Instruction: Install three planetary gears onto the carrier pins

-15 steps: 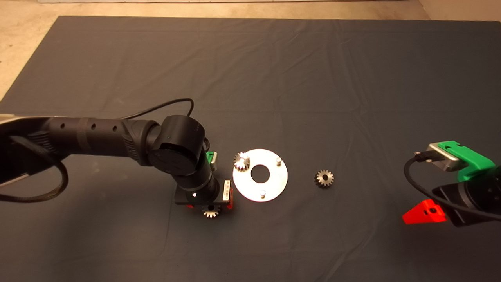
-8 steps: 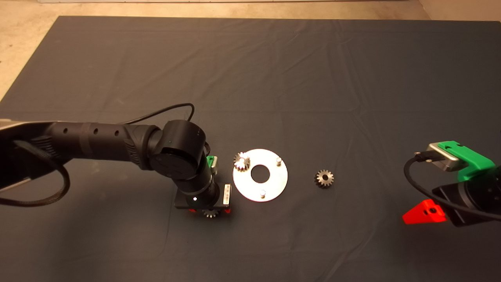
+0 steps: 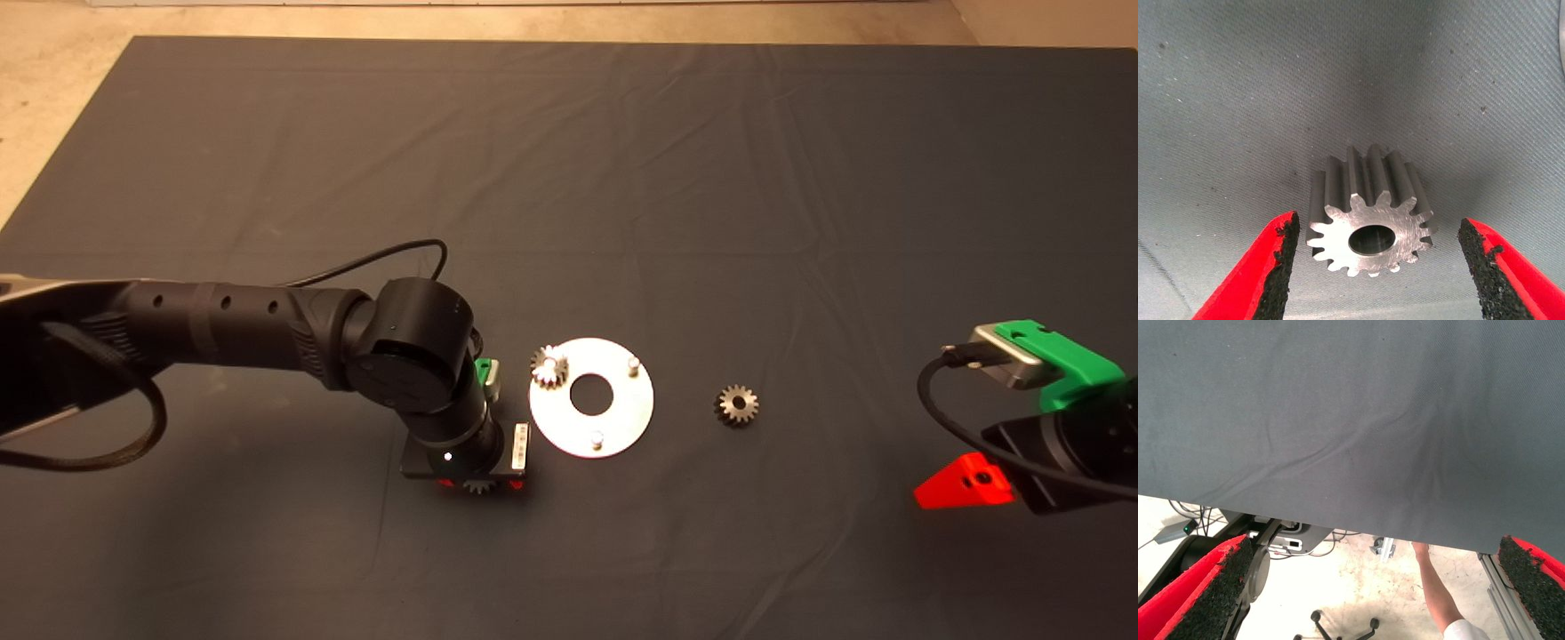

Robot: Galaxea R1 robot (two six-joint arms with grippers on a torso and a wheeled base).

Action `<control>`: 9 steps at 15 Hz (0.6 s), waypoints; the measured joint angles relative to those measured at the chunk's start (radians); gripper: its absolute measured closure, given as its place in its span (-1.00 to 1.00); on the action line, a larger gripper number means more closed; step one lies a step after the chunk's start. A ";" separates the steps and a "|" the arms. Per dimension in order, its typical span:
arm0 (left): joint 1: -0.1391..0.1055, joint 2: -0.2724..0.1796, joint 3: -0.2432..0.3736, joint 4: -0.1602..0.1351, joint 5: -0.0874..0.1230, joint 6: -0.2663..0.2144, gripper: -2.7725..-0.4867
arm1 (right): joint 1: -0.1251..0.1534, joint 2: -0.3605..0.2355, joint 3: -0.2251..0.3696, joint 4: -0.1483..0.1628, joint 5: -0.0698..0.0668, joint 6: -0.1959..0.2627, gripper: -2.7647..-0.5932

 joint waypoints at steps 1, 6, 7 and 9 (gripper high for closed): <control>0.000 0.000 0.000 0.000 0.000 0.000 -0.03 | 0.000 0.000 0.000 0.000 0.000 0.000 -0.99; 0.000 0.003 0.000 0.008 0.000 0.000 -0.03 | 0.000 0.000 0.000 0.001 0.000 0.000 -0.99; 0.000 0.006 0.000 0.016 0.000 0.000 -0.03 | 0.000 0.000 0.000 0.001 0.000 0.000 -0.99; 0.000 0.008 -0.002 0.022 0.000 0.001 -0.03 | 0.000 0.000 0.000 0.001 0.000 0.000 -0.99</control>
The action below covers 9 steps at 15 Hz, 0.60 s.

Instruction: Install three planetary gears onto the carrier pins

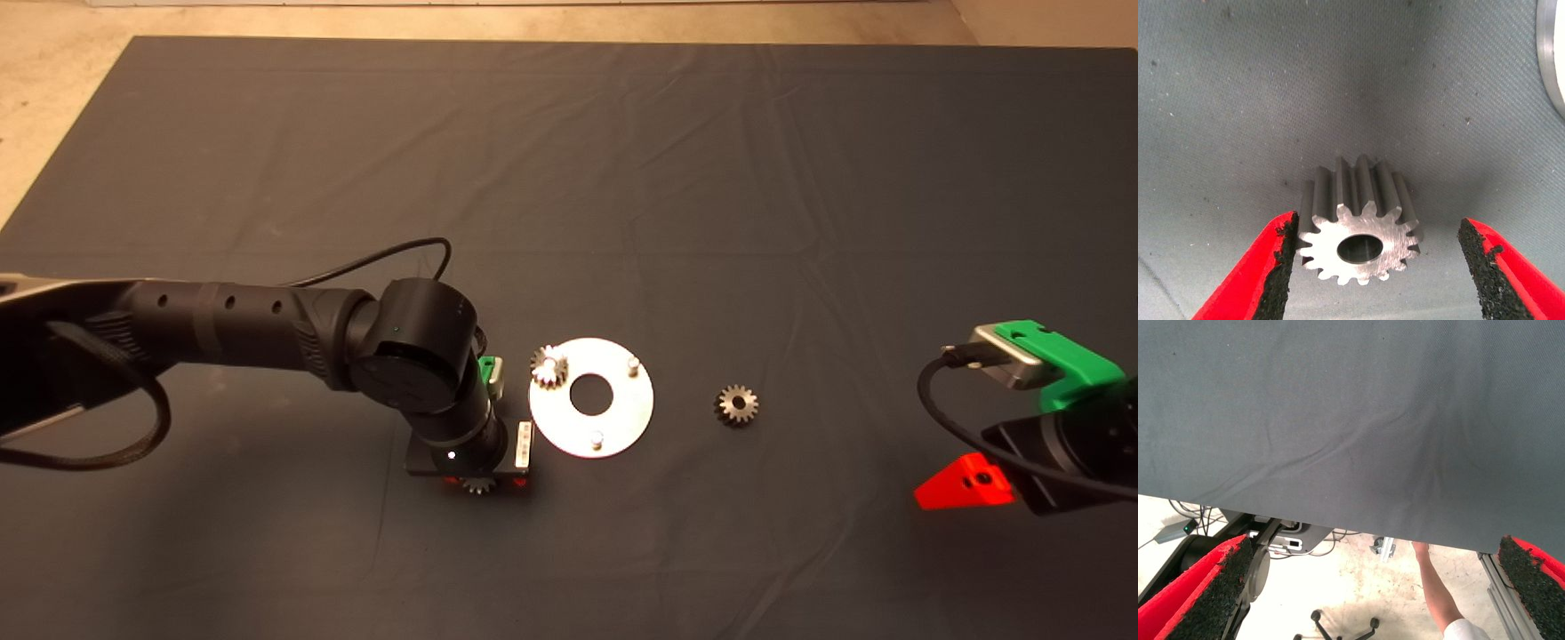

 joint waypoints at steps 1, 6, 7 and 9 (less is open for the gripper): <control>0.000 0.000 -0.001 0.001 0.000 0.000 -0.03 | 0.000 0.000 0.000 0.000 0.000 0.000 -0.99; 0.000 0.000 -0.001 0.004 0.002 0.001 0.23 | 0.000 0.000 0.000 0.001 0.000 0.000 -0.99; 0.000 0.000 -0.001 0.004 0.002 0.001 0.23 | 0.000 0.000 0.000 0.001 0.000 0.000 -0.99; 0.000 0.000 -0.001 0.004 0.002 0.005 0.34 | 0.000 0.000 0.000 0.002 0.000 0.000 -0.99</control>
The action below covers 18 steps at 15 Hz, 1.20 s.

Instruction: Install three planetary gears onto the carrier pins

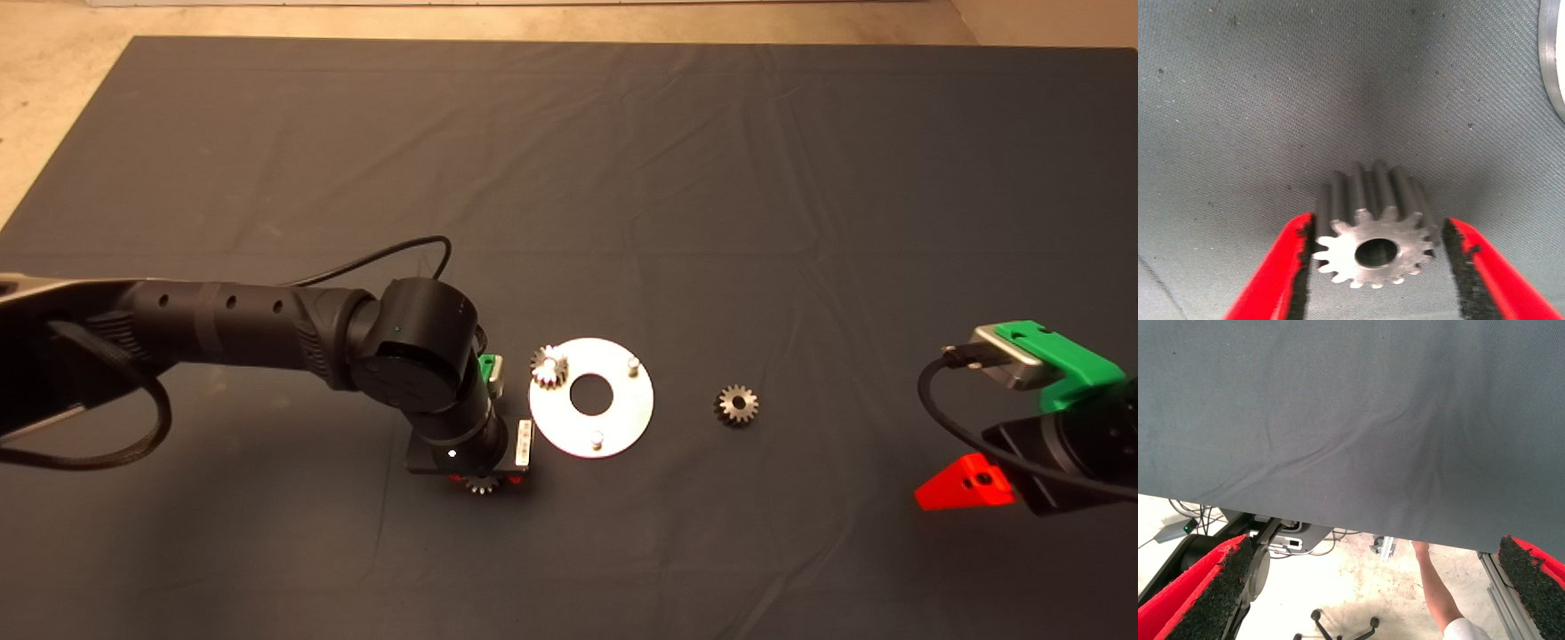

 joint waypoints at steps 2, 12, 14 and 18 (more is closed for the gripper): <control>0.000 0.000 0.000 0.000 0.000 0.003 0.36 | 0.000 -0.003 0.000 0.000 0.000 0.000 -0.99; 0.000 0.000 -0.005 0.000 -0.001 0.009 0.55 | 0.000 -0.004 0.000 0.000 0.000 0.000 -0.99; 0.000 0.000 -0.005 0.000 -0.001 0.009 0.58 | 0.000 -0.004 0.000 0.000 0.000 0.000 -0.99; 0.000 0.000 -0.005 -0.005 -0.001 0.009 0.60 | 0.000 -0.005 0.000 0.000 0.000 0.000 -0.99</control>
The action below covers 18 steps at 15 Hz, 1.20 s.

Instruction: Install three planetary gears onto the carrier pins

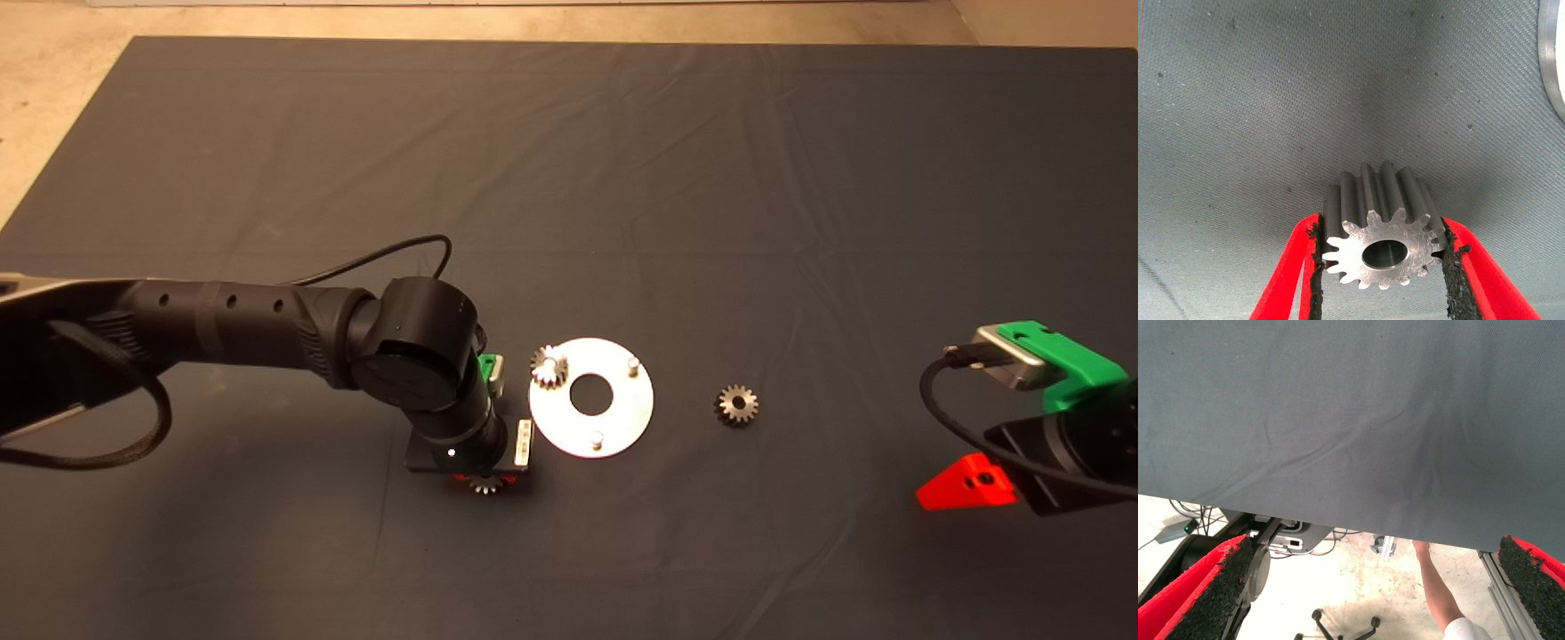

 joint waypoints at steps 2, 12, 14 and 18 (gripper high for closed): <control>-0.005 0.005 0.000 -0.014 0.000 0.000 0.61 | 0.000 0.000 0.000 0.000 0.000 0.000 -0.99; -0.127 0.153 0.039 -0.146 0.000 0.001 0.61 | 0.000 0.000 0.000 0.000 0.000 0.000 -0.99; -0.147 0.174 0.047 -0.156 0.002 0.001 0.61 | 0.000 0.000 0.000 0.000 0.000 0.000 -0.99; -0.180 0.244 0.051 -0.160 0.001 0.012 0.61 | 0.000 0.000 0.000 0.000 0.000 0.000 -0.99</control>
